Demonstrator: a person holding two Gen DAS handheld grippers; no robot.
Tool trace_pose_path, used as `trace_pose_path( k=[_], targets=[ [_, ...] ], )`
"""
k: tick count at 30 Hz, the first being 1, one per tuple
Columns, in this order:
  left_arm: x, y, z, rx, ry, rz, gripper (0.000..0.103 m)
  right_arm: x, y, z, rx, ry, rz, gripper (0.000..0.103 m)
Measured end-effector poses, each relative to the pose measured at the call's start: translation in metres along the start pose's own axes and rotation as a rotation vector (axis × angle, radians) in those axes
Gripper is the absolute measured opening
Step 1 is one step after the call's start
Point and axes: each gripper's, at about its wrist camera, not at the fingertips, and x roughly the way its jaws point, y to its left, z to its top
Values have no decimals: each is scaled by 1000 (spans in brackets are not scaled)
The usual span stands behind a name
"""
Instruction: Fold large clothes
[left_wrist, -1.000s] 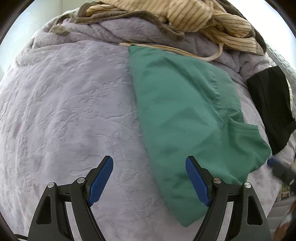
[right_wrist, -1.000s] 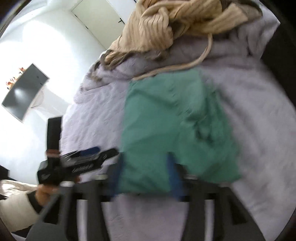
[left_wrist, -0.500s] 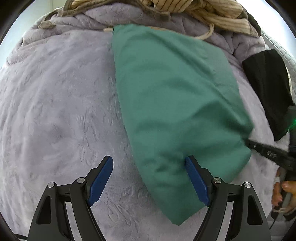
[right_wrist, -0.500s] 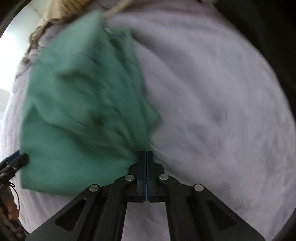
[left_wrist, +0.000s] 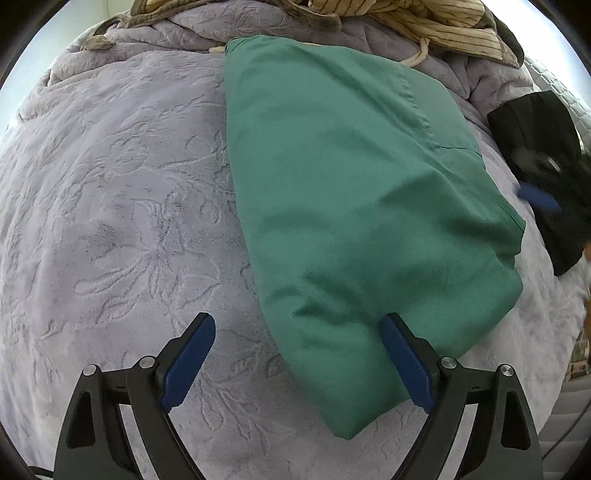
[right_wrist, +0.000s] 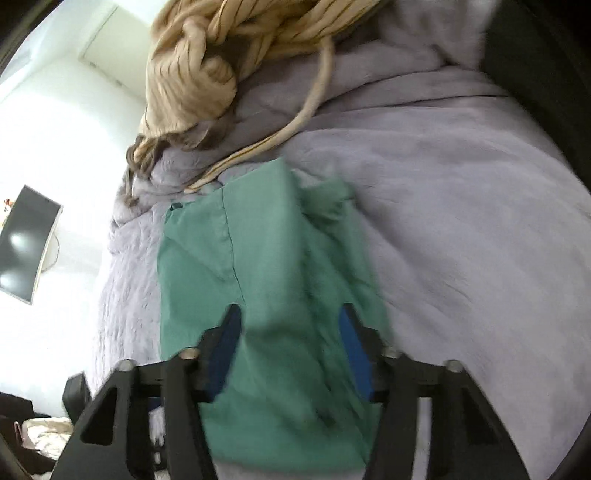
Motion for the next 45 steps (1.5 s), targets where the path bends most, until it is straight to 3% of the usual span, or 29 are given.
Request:
trace_pose_path(
  k=[1,3,4,5,7,9,12,17,23,24,26,27,29,34,36,40,42,43,45],
  targets=[
    [0,0,0,-4,1,0,92,15,1,7,4,30,0,43],
    [0,-1,0,-10,3,1,92,43,3,15,25,102,-34,17],
    [-1,-1,0,-12,4,1,92,51,3,20,13,111,-59,9],
    [-2,-1,0,-12,2,3,92,51,4,24,-8,98,-85,7],
    [-2,-3,-1,-5,-2,3,92,55,2,27,-44,77,-123,7],
    [1,-5,-2,4,-7,6,92,71,-12,29,-37,112,-154,7],
    [6,-6,-3,-12,5,-5,92,79,-24,30,8,131,-132,7],
    [-1,-6,-6,-3,4,8,92,44,-24,21,70,84,-92,10],
    [-7,0,-11,-9,13,7,92,-12,6,-16,-45,48,-58,13],
    [-7,0,-11,-10,15,11,92,-15,12,-23,-85,61,-84,17],
    [-8,-3,-12,-11,18,22,92,-8,18,-33,-139,75,-152,43],
    [-8,-4,-12,-12,21,27,92,-10,13,-38,-143,81,-174,43],
    [-8,-7,-11,-16,25,39,92,2,-2,-44,-103,134,-208,19],
    [-15,-10,-11,-27,28,49,92,16,-61,-60,189,202,-73,19],
    [-19,-11,-11,-30,28,63,92,9,-64,-59,196,206,-54,19],
    [-29,-7,-9,-40,20,80,92,-18,-56,-55,128,180,-44,30],
    [-32,-3,-7,-55,18,82,92,-34,-53,-48,72,130,-44,55],
    [-33,-1,-6,-62,19,86,92,-39,-54,-41,71,74,-57,77],
    [-33,4,-3,-81,28,96,92,-41,-59,-27,73,57,-28,81]
  ],
)
